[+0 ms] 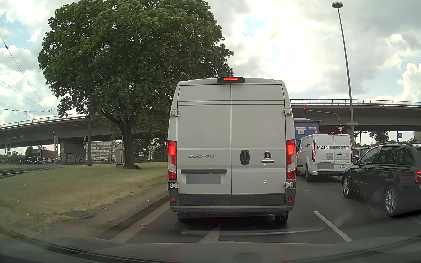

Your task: Follow the waypoints while adhering to traffic rules and regulations

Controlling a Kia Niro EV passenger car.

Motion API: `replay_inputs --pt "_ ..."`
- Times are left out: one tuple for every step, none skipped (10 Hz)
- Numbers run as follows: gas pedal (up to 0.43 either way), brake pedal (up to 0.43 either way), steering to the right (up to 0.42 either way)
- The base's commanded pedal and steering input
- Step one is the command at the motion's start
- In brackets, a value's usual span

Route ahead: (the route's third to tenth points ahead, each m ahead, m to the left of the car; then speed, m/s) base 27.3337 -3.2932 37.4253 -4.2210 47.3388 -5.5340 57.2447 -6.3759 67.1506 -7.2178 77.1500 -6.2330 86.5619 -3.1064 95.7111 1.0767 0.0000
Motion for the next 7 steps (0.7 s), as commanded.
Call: replay_inputs --pt "0.000 0.482 0.002" --pt "0.000 0.482 0.002" --pt "0.000 0.482 0.002" --pt "0.000 0.488 0.003" --pt "0.000 0.482 0.002" --pt "0.000 0.482 0.002" --pt "0.000 0.482 0.002"
